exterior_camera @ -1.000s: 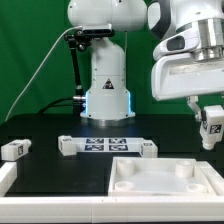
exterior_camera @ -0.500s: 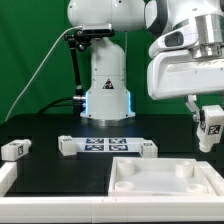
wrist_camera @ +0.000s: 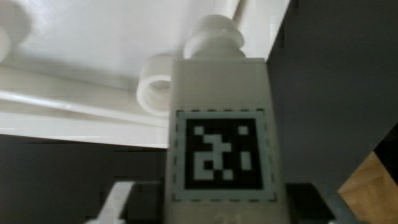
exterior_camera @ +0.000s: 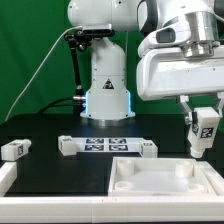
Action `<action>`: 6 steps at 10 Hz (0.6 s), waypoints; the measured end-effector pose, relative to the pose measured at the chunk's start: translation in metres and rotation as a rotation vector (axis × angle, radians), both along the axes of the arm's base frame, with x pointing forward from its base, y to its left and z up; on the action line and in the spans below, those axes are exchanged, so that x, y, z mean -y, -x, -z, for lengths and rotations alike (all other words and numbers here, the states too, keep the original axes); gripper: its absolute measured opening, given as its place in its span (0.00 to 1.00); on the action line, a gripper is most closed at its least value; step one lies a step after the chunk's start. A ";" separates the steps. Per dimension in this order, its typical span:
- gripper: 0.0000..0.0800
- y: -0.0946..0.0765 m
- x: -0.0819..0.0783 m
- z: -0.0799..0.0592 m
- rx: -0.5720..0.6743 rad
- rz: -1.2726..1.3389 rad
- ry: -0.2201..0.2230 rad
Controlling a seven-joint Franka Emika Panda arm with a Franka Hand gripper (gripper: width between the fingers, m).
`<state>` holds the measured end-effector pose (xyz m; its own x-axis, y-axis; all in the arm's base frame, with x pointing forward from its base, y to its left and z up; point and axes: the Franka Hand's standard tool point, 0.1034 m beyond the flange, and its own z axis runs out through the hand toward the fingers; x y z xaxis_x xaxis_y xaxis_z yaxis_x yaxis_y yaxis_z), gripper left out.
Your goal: Assemble one leg
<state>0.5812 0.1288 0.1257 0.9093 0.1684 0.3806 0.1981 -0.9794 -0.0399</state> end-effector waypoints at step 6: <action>0.36 -0.026 0.011 0.008 0.195 -0.021 0.000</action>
Offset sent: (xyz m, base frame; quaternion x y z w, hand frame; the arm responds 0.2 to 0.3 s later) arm 0.0224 -0.0038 -0.0030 0.0108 0.0077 -0.0241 0.9996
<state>0.6069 0.1176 0.1180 0.8147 0.1864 0.5492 0.2223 -0.9750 0.0010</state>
